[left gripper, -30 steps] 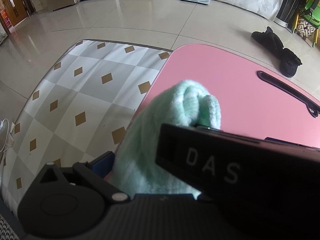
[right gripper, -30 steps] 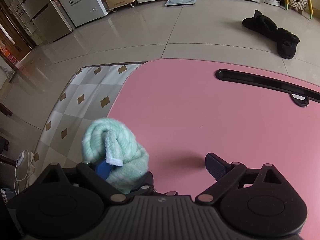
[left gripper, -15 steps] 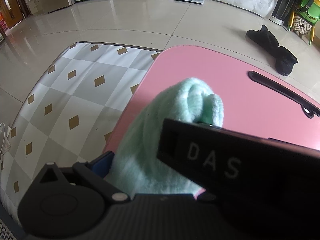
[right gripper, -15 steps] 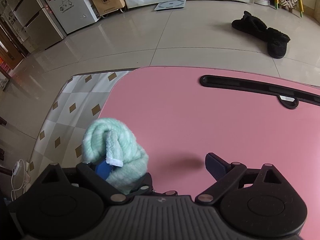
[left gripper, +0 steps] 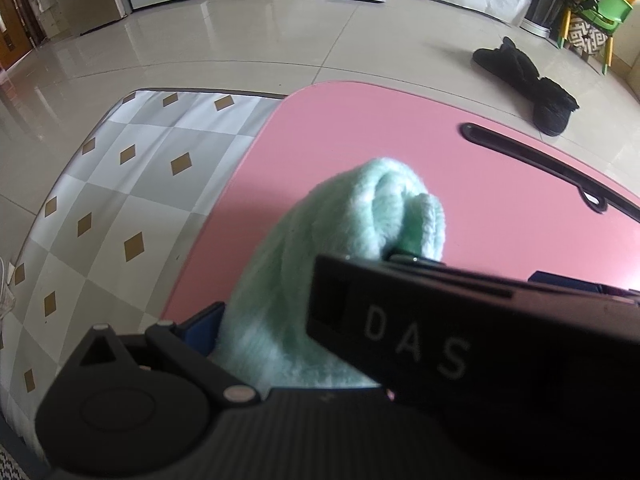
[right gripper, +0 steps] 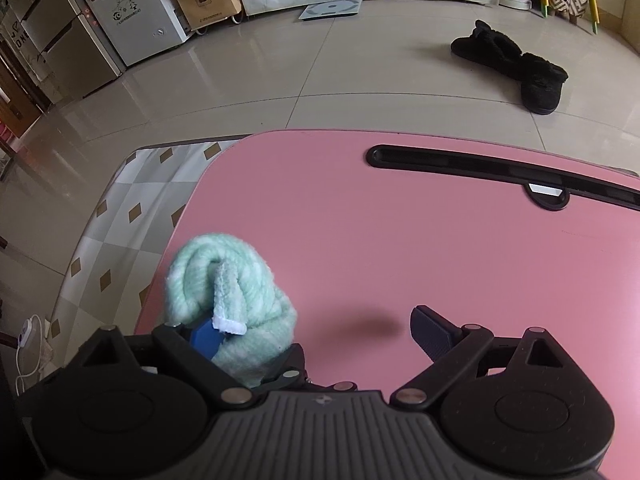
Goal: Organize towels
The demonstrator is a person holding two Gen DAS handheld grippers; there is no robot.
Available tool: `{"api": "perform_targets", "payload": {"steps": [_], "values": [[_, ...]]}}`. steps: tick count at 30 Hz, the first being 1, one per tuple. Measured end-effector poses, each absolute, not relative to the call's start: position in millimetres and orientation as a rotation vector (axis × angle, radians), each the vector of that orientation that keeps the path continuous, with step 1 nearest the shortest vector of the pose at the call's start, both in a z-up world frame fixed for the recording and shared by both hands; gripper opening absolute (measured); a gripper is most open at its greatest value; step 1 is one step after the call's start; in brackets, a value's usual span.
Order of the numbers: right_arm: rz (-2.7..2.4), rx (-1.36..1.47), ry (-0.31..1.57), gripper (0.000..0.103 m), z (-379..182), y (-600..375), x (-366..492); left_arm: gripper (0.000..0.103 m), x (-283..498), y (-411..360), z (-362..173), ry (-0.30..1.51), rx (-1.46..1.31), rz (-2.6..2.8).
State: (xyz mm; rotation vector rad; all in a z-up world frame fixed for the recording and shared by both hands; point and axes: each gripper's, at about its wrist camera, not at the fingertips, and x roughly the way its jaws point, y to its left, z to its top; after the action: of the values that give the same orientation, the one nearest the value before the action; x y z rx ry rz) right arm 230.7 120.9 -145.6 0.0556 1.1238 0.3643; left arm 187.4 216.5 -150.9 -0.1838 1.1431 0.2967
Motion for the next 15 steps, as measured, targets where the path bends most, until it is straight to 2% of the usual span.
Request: {"api": "perform_targets", "payload": {"steps": [15], "values": [[0.339, 0.035, 1.128, 0.095, -143, 86, 219, 0.103, 181, 175, -150, 1.156, -0.125, 0.197]]}}
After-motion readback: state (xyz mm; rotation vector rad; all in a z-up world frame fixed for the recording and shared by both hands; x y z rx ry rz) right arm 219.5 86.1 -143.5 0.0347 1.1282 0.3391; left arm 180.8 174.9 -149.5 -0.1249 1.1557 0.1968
